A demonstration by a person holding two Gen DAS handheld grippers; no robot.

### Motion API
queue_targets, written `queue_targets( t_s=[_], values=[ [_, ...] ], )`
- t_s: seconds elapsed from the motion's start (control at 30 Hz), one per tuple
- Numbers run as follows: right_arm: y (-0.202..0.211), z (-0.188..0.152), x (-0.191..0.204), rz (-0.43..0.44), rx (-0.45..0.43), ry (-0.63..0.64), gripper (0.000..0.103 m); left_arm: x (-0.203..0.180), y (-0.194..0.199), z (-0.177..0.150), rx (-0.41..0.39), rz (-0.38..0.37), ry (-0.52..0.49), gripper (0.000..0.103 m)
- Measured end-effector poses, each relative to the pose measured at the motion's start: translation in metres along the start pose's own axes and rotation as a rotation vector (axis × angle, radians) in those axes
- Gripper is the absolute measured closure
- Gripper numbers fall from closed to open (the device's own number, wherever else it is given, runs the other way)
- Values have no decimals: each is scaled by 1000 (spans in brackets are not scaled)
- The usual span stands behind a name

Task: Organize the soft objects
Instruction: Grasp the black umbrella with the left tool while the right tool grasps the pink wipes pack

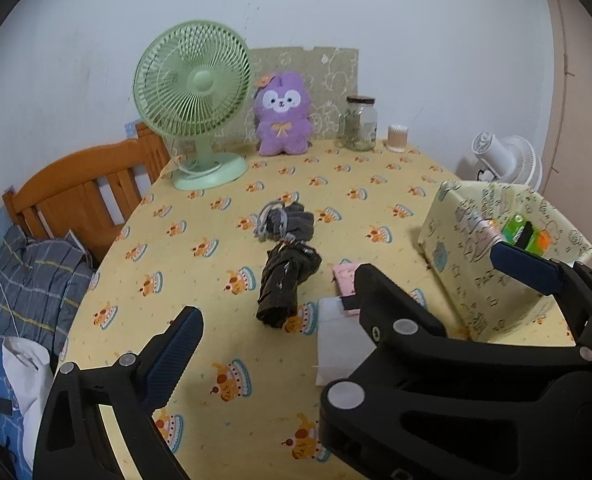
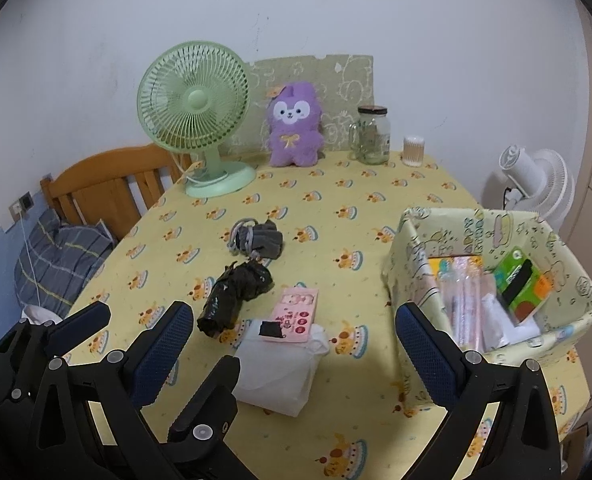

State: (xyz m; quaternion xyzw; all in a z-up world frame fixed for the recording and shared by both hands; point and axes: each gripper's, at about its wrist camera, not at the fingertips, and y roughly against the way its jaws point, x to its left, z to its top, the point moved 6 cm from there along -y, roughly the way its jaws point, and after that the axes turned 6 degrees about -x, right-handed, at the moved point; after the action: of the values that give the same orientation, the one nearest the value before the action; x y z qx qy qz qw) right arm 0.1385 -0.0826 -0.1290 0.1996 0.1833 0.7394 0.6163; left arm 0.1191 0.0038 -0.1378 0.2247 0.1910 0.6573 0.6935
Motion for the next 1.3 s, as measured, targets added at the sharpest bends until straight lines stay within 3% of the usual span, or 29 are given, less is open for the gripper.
queue_targets(
  t_s=[0.2, 0.53, 1.03, 1.13, 1.3],
  values=[
    [-21, -7, 3, -4, 37, 12, 5, 11, -24, -9, 57, 26, 26, 13],
    [-53, -11, 2, 1, 93, 3, 11, 23, -53, -8, 84, 76, 41, 22],
    [-101, -19, -4, -7, 177, -22, 25, 27, -100, -13, 145, 60, 47, 32],
    [-109, -22, -6, -7, 200, -35, 31, 26, -108, -14, 165, 50, 51, 38],
    [-120, -28, -8, -12, 232, -42, 33, 27, -120, -20, 192, 53, 52, 43]
  ],
)
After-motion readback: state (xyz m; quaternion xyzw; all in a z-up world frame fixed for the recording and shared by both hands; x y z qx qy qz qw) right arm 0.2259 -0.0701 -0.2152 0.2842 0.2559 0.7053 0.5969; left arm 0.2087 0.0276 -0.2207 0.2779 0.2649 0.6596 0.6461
